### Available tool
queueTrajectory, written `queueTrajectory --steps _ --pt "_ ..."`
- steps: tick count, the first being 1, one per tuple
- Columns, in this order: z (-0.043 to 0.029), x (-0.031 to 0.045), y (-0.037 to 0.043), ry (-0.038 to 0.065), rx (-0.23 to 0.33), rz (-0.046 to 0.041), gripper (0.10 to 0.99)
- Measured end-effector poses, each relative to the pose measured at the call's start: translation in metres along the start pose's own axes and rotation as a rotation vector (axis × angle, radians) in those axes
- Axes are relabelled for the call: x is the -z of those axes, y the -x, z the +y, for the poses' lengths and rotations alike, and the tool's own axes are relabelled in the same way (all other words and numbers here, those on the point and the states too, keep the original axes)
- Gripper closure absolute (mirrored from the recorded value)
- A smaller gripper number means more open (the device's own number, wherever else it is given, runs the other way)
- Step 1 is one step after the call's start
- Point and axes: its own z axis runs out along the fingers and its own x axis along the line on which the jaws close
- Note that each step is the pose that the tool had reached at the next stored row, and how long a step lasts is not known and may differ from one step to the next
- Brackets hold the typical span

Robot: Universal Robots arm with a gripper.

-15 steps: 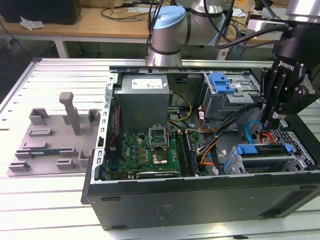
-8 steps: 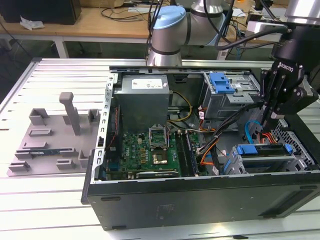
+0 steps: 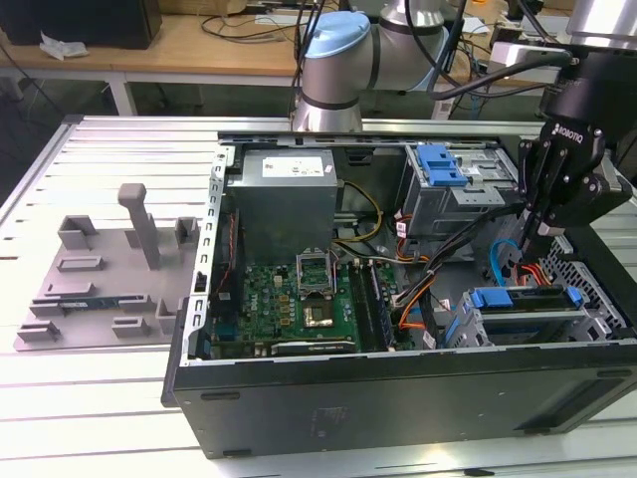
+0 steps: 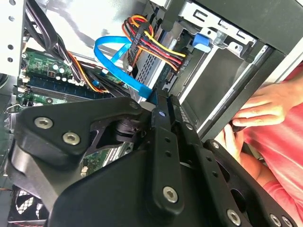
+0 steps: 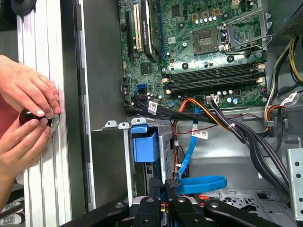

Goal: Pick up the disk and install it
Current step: 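Insert the second disk wire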

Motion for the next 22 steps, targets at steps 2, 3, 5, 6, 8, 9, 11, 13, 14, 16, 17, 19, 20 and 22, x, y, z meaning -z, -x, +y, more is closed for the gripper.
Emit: queueTrajectory --steps 2,3,5,6,8,9,11,13,14,16,17,19,20,22 --pt "0.0003 -0.0001 -0.0001 -0.001 0.000 -0.0027 0.925" --pt "0.0011 -0.0003 -0.0006 -0.007 -0.001 -0.0157 0.925" --pt "0.0027 -0.0006 -0.0016 -0.018 -0.004 -0.0360 0.925" --pt "0.0034 -0.0008 -0.0022 -0.022 -0.005 -0.0425 0.925" --pt "0.0058 -0.0022 -0.0059 -0.039 -0.009 -0.0761 0.925" --pt "0.0060 -0.0026 -0.0071 -0.041 -0.009 -0.0913 0.925" --pt "0.0063 -0.0031 -0.0089 -0.045 -0.010 -0.1142 0.925" --pt "0.0063 -0.0037 -0.0108 -0.053 -0.011 -0.1433 0.925" --pt "0.0063 -0.0041 -0.0117 -0.055 -0.012 -0.1537 0.925" --pt "0.0062 -0.0048 -0.0140 -0.059 -0.012 -0.1708 0.925" --pt "0.0059 -0.0054 -0.0161 -0.061 -0.012 -0.1783 0.925" --pt "0.0059 -0.0071 -0.0214 -0.064 -0.013 -0.1901 0.925" --pt "0.0060 -0.0077 -0.0234 -0.065 -0.013 -0.1933 0.925" --pt "0.0067 -0.0090 -0.0273 -0.066 -0.013 -0.1988 0.925"
